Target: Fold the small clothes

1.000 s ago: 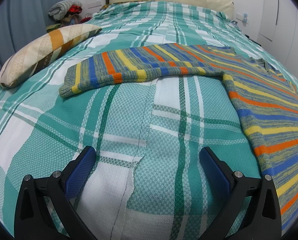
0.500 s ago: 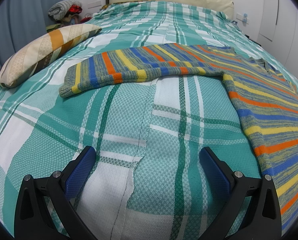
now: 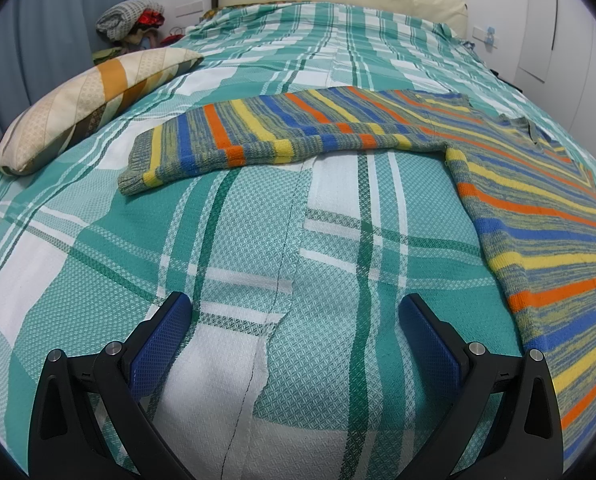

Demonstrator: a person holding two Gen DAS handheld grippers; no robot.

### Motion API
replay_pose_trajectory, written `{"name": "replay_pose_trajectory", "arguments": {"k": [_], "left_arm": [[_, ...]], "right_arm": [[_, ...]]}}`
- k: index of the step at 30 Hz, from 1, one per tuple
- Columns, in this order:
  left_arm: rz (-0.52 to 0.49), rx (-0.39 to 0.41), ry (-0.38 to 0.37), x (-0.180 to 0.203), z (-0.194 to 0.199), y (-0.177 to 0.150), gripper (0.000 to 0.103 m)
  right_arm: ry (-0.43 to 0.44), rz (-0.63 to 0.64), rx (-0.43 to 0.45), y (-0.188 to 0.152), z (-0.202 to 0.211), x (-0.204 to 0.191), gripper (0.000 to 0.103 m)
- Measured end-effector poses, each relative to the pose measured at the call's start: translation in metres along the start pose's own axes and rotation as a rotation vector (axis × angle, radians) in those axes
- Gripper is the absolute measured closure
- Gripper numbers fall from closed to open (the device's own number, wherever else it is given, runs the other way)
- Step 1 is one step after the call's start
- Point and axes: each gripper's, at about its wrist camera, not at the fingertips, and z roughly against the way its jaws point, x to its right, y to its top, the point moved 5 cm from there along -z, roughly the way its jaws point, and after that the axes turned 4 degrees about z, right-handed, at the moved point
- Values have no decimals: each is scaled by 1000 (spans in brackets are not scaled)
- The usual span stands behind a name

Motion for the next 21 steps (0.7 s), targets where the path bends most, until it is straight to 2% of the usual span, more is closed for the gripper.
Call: {"name": "replay_pose_trajectory", "arguments": {"k": [21], "left_arm": [[0, 0, 0, 0, 0, 0, 0]], "right_arm": [[-5, 3, 1, -1, 1, -1, 0]]}}
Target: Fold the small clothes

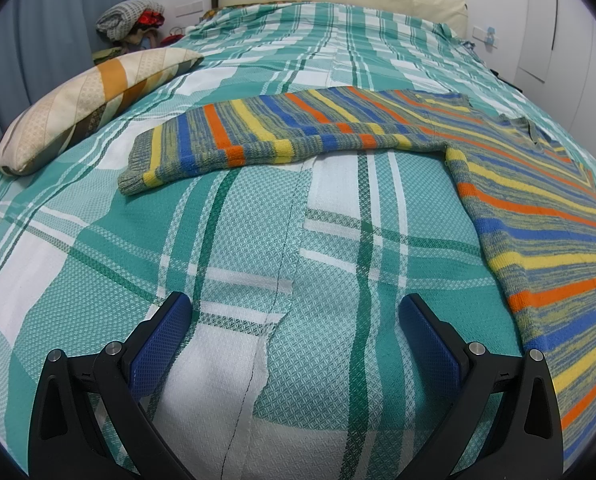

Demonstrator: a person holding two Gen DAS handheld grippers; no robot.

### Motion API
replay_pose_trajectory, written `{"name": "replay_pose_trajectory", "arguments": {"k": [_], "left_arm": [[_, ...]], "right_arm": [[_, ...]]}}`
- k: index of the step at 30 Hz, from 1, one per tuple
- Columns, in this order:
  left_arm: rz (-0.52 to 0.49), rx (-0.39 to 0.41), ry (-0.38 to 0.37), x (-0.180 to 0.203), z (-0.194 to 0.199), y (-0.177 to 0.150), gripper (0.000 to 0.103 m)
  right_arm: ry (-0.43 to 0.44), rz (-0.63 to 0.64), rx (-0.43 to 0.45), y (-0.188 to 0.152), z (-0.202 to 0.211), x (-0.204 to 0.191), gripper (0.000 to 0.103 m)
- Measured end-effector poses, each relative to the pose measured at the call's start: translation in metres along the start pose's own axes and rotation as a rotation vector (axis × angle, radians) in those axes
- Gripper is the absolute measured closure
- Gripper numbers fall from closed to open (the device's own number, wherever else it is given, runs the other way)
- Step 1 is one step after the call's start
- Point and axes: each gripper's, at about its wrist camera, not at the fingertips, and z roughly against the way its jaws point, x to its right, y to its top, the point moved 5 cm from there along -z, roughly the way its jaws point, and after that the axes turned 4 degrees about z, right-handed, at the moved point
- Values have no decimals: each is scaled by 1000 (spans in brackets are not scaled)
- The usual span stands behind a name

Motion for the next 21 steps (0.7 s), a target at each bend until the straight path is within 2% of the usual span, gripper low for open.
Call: {"name": "replay_pose_trajectory", "arguments": {"k": [21], "left_arm": [[0, 1, 0, 0, 0, 0, 0]], "right_arm": [[-3, 2, 1, -1, 2, -2, 0]]}}
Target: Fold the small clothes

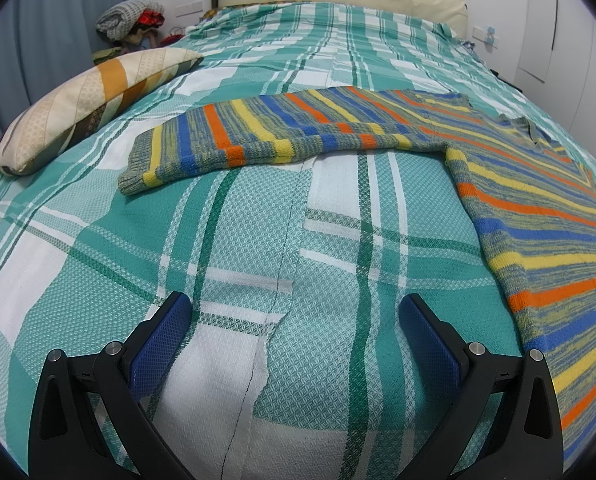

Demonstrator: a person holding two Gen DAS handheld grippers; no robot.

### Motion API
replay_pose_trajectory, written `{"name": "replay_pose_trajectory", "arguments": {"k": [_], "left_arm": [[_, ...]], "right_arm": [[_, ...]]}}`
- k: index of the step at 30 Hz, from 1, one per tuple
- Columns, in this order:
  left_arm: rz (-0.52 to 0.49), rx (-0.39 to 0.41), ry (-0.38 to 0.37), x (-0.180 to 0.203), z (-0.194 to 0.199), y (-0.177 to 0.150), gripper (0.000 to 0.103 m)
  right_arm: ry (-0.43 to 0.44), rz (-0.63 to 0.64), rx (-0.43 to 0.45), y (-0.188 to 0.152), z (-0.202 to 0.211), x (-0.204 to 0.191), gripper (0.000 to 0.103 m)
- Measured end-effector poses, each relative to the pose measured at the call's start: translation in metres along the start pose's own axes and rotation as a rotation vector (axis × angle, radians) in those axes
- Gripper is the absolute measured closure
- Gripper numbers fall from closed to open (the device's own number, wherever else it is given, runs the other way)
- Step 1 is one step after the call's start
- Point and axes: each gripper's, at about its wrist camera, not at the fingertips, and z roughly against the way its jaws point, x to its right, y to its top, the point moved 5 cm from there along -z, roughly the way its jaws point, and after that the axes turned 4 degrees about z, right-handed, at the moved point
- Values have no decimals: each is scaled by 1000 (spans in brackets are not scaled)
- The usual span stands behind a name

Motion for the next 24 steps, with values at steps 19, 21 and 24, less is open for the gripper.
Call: {"name": "replay_pose_trajectory", "arguments": {"k": [19, 21, 24], "left_arm": [[0, 0, 1, 0, 0, 0, 0], [0, 0, 1, 0, 0, 0, 0], [0, 0, 1, 0, 0, 0, 0]], "right_arm": [[-7, 5, -1, 1, -4, -1, 0], [-6, 5, -1, 1, -3, -1, 0], [-7, 5, -1, 1, -3, -1, 0]]}}
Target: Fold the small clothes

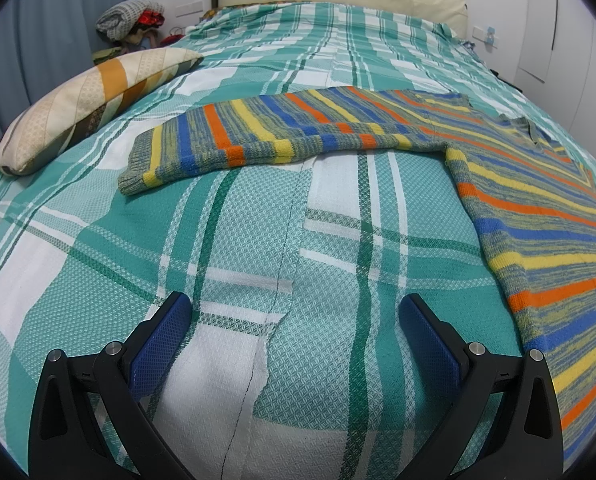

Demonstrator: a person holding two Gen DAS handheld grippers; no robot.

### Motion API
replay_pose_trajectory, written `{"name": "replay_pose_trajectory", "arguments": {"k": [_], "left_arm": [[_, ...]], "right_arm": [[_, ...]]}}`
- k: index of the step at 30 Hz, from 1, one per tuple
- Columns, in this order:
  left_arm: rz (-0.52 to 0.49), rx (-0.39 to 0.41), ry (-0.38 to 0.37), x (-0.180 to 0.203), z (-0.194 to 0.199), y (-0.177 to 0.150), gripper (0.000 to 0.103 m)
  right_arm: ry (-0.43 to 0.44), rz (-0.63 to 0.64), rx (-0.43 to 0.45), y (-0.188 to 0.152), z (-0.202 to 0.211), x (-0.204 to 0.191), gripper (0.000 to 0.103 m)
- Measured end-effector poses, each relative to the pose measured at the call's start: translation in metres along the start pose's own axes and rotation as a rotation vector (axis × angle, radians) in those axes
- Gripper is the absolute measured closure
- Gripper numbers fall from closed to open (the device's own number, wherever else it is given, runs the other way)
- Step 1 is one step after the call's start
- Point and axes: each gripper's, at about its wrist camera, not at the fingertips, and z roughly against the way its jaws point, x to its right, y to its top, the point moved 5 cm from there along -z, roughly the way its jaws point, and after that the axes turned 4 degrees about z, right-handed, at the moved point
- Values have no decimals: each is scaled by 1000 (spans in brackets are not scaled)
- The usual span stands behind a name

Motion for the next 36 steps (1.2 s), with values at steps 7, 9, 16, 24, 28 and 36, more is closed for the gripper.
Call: {"name": "replay_pose_trajectory", "arguments": {"k": [7, 9, 16, 24, 28, 36], "left_arm": [[0, 0, 0, 0, 0, 0, 0], [0, 0, 0, 0, 0, 0, 0], [0, 0, 0, 0, 0, 0, 0], [0, 0, 0, 0, 0, 0, 0], [0, 0, 0, 0, 0, 0, 0], [0, 0, 1, 0, 0, 0, 0]], "right_arm": [[-2, 4, 2, -1, 1, 0, 0], [-2, 4, 2, -1, 1, 0, 0], [-3, 4, 2, -3, 1, -1, 0], [-4, 4, 3, -3, 2, -1, 0], [-6, 7, 3, -4, 1, -1, 0], [-4, 8, 4, -4, 1, 0, 0]]}}
